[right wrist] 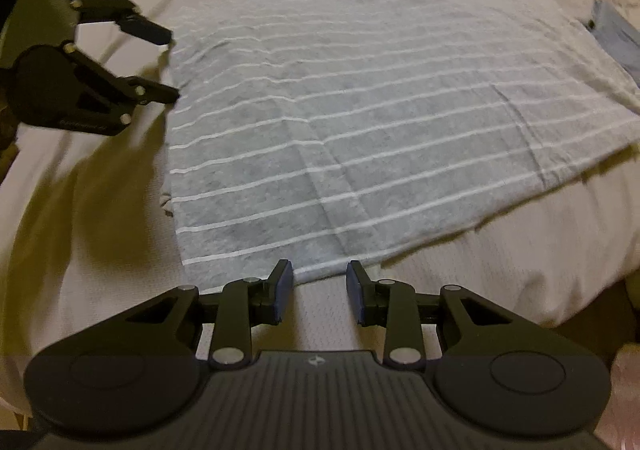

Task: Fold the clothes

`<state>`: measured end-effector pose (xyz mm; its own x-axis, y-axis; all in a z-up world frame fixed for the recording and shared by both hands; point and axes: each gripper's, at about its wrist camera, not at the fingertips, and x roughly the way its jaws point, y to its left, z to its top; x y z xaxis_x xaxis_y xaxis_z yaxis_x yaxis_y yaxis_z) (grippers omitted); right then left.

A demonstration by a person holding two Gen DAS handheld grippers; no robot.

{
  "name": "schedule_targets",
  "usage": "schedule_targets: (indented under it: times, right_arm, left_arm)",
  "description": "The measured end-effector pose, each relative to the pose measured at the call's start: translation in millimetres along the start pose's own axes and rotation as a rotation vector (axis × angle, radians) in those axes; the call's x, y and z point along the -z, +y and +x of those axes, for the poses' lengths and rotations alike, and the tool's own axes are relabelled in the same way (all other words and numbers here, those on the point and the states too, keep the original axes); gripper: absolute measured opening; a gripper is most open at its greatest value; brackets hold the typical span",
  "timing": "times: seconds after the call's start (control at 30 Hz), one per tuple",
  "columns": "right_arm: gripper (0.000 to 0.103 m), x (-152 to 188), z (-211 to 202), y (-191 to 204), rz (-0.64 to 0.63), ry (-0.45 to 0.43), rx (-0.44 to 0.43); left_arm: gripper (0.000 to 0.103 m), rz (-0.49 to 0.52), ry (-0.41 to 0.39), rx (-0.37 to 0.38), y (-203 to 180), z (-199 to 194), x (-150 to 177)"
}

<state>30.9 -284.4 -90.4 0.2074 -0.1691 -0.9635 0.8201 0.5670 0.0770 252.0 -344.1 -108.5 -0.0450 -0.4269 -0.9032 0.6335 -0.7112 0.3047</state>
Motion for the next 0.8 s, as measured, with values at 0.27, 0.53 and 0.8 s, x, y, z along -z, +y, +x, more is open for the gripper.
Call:
schedule_targets:
  times: [0.27, 0.53, 0.8]
  right_arm:
    - [0.033, -2.9, -1.3, 5.0, 0.092, 0.058, 0.064]
    - [0.033, 2.1, -8.0, 19.4, 0.116, 0.054, 0.086]
    - [0.036, -0.2, -6.1, 28.0, 0.127, 0.056, 0.096]
  left_arm:
    - [0.049, 0.048, -0.044, 0.031, -3.3, -2.9, 6.2]
    - [0.05, 0.078, -0.073, 0.045, -3.8, -9.7, 9.3]
    - [0.052, 0.152, -0.11, 0.036, -1.2, -15.9, 19.8]
